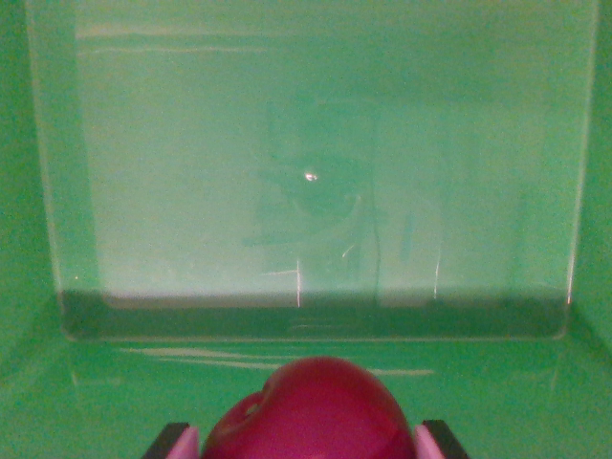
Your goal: Pick fruit
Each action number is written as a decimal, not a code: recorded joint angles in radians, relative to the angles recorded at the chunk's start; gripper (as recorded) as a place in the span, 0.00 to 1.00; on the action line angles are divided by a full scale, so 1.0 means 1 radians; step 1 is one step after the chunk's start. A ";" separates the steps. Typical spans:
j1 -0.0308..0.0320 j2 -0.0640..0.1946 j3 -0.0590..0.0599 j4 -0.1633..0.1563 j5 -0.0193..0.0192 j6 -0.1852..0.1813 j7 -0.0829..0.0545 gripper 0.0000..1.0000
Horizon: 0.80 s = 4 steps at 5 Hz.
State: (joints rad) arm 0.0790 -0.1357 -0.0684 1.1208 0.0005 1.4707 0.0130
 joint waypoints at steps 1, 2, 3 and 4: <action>0.0002 -0.014 0.000 0.018 -0.0012 0.032 0.001 1.00; 0.0002 -0.014 0.000 0.018 -0.0012 0.032 0.001 1.00; 0.0003 -0.025 0.000 0.034 -0.0021 0.059 0.002 1.00; 0.0003 -0.025 0.000 0.034 -0.0021 0.059 0.002 1.00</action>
State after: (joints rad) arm 0.0793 -0.1609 -0.0682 1.1544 -0.0017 1.5294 0.0151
